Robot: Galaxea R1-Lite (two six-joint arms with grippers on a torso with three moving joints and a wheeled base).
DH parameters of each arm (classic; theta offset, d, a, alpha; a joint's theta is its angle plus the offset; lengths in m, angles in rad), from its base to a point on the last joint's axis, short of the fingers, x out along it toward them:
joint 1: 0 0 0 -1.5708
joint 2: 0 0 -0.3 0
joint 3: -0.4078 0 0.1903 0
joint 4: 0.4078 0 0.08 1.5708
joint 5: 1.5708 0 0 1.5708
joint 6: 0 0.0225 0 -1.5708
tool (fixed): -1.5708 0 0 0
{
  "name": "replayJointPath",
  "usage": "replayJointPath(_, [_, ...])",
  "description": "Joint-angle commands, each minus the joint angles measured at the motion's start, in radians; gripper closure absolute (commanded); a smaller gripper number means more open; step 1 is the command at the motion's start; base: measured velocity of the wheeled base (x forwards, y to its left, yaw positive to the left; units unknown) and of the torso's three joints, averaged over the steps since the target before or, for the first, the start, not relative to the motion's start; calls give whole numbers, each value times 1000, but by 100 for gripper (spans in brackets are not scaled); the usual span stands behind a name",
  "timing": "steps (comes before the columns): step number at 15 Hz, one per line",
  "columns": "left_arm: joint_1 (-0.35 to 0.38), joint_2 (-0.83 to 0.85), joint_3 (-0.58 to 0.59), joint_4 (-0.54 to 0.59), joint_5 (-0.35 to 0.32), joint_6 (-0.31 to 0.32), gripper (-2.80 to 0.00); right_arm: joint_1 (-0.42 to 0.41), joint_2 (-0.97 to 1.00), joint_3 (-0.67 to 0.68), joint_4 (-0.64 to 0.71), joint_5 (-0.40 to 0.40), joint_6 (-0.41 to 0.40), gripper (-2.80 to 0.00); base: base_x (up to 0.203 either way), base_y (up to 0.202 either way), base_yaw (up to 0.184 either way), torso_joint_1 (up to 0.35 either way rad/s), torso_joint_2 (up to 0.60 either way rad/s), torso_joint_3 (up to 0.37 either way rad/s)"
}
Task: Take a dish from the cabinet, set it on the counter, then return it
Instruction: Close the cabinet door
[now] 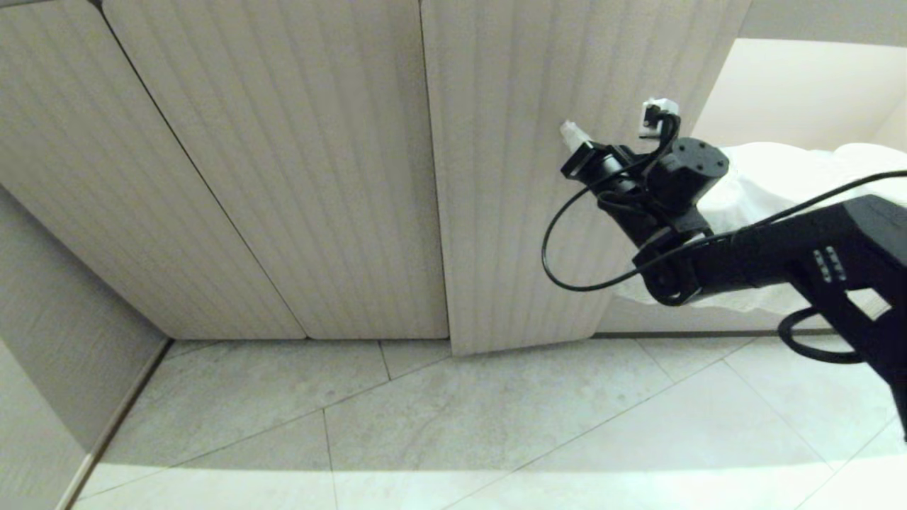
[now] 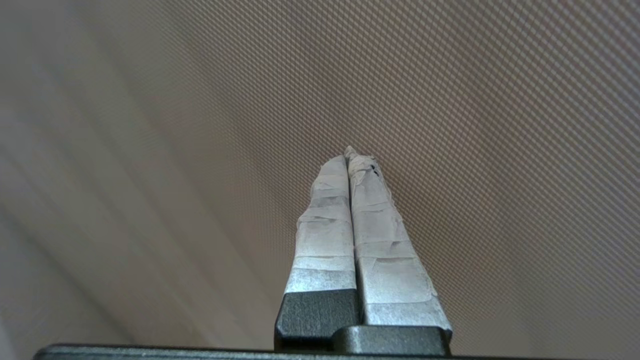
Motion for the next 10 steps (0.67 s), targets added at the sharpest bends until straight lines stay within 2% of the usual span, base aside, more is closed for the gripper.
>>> replayJointPath(1, [1,0,0,0,0,0,0,-9,94,-144,32,-7,1,0,0,0,0,0,0,0])
replayJointPath(5, [0,0,0,0,0,0,0,-36,224,-367,122,-10,-32,0,0,0,0,0,0,0])
replayJointPath(10, [1,0,0,0,0,0,0,-52,259,-376,129,-10,-54,0,0,0,0,0,0,0])
